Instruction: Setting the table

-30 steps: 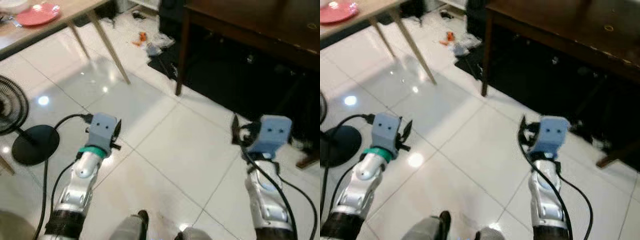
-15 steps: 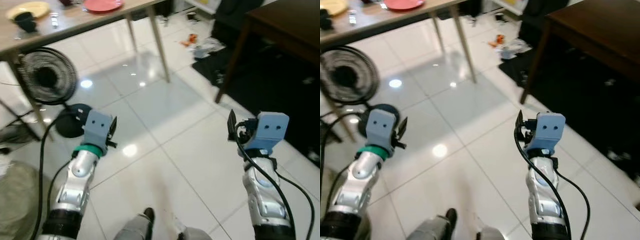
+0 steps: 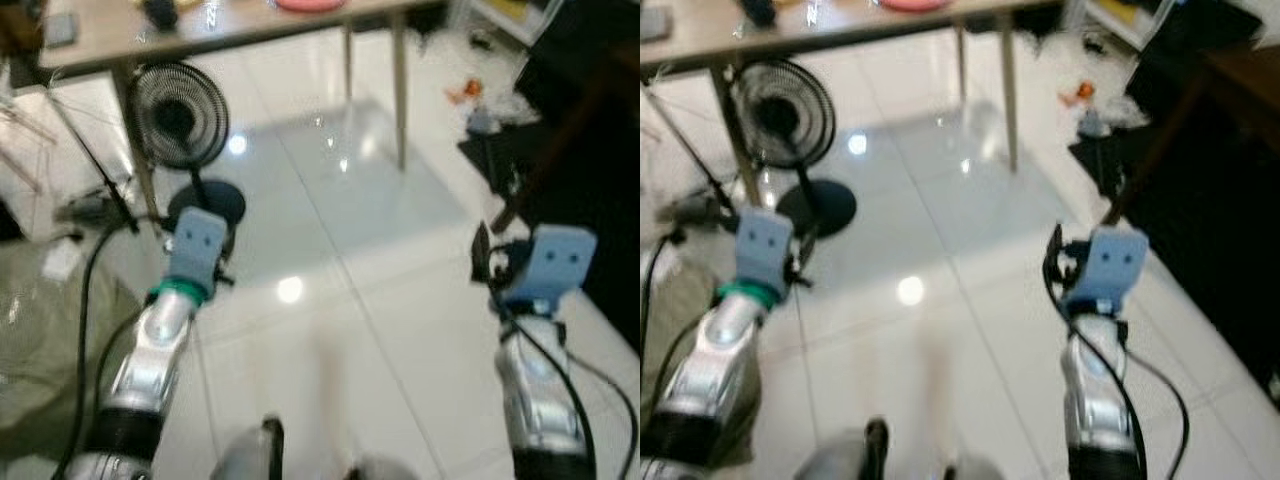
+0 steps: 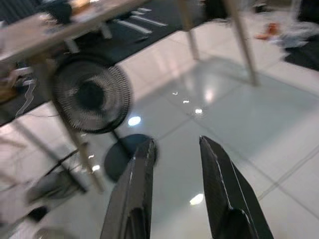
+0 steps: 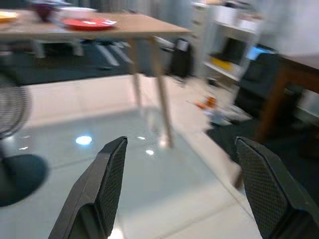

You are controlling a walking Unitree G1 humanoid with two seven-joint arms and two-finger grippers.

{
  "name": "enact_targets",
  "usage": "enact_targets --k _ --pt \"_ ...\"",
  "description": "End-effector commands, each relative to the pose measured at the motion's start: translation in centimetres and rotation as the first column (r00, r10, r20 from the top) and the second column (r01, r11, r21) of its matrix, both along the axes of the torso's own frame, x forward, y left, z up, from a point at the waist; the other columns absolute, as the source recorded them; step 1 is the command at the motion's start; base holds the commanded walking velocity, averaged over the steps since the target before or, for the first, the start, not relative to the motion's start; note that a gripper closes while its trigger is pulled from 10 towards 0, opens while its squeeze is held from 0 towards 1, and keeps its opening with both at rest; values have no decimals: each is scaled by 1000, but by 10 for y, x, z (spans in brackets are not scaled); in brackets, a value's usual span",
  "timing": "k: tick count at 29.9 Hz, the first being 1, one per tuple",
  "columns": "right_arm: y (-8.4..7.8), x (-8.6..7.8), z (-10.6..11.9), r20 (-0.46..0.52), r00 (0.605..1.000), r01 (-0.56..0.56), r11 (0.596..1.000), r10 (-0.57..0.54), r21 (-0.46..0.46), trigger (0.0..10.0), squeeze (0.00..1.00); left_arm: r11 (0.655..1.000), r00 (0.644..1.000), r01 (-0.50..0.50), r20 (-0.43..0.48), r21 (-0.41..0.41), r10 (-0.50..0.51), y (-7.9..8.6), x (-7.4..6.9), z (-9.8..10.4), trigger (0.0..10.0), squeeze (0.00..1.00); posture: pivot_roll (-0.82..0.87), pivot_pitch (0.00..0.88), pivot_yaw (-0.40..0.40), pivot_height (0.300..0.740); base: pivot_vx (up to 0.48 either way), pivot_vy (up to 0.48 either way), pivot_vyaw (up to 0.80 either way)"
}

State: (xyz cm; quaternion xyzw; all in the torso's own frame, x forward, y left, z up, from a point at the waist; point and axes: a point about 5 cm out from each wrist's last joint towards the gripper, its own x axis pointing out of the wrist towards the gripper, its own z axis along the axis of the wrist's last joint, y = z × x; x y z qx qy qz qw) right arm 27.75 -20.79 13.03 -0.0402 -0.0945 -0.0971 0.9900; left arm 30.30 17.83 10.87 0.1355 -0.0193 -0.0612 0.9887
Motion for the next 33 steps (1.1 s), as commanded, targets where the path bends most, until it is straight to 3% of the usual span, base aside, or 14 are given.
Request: enact_targets --k 1,20,28,30,31,33 --pt "-5 -3 -7 -29 999 17 1000 -17 6 10000 0 1000 1000 1 -21 -3 -1 -1 -2 -6 10000 0 -12 0 68 740 0 0 800" --pt "-6 -3 -5 -18 999 28 999 -28 15 10000 0 1000 1000 -2 -9 -12 2 -1 2 -1 10000 0 -11 0 67 740 0 0 800" --pt "-13 -4 -6 -18 997 73 995 -72 66 10000 0 1000 1000 3 0 -16 -3 -2 6 2 10000 0 -13 0 68 740 0 0 614" --pt "-16 -4 -6 -15 996 94 990 -93 102 10000 0 1000 1000 4 4 -20 -4 -3 8 4 10000 0 -15 0 69 740 0 0 0" --pt "-26 -5 -2 1 990 136 969 -139 207 10000 0 999 1000 3 30 -48 -1 -8 17 12 10000 0 -20 0 67 740 458 0 0" --pt "-31 -5 0 9 988 149 957 -156 249 10000 0 998 999 -2 46 -65 5 -13 23 18 10000 0 -20 0 67 740 458 0 0"
